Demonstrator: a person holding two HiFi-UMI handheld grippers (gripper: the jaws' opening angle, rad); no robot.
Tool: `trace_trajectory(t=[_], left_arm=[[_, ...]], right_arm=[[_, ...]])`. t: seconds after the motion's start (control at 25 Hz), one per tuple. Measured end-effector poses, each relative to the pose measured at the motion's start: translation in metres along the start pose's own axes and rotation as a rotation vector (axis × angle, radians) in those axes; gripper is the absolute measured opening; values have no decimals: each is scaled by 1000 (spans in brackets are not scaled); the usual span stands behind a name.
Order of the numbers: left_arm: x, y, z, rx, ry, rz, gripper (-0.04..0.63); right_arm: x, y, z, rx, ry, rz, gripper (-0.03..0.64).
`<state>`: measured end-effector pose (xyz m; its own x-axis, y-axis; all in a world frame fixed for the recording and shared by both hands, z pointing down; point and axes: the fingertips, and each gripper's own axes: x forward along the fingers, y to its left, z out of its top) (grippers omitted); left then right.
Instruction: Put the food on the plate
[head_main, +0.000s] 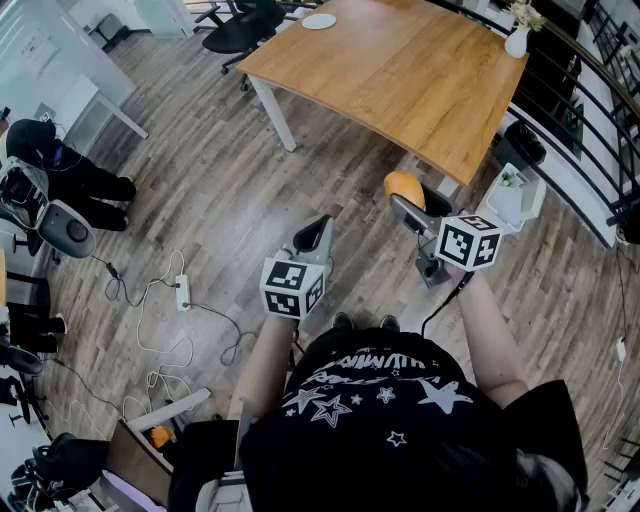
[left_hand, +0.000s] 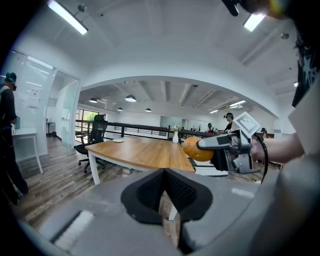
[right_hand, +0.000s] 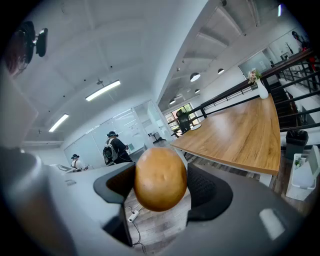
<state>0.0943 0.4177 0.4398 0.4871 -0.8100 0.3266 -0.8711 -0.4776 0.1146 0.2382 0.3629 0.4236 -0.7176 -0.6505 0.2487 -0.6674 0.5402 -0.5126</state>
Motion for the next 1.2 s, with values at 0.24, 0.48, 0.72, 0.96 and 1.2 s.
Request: trace_trajectory(t=[0.24,0.48,0.72,0.96,1.2], left_arm=[[-1,3,2,5,-5,-1,2],[-4,8,1,-1,-9,0,2],[-12,30,-6,-40,-11,16,2],[-32,62,-12,-68,-16,33,2],[-49,84,-18,-77,-24,32,2]], right_arm=[[3,1,-4,-3,15,-3,328],[10,6,-6,-7,25,0,328],[26,12,-9,-7,30,-8,330],[42,21,-9,3,17,-31,331],[56,28,-21,9,31,-54,331]])
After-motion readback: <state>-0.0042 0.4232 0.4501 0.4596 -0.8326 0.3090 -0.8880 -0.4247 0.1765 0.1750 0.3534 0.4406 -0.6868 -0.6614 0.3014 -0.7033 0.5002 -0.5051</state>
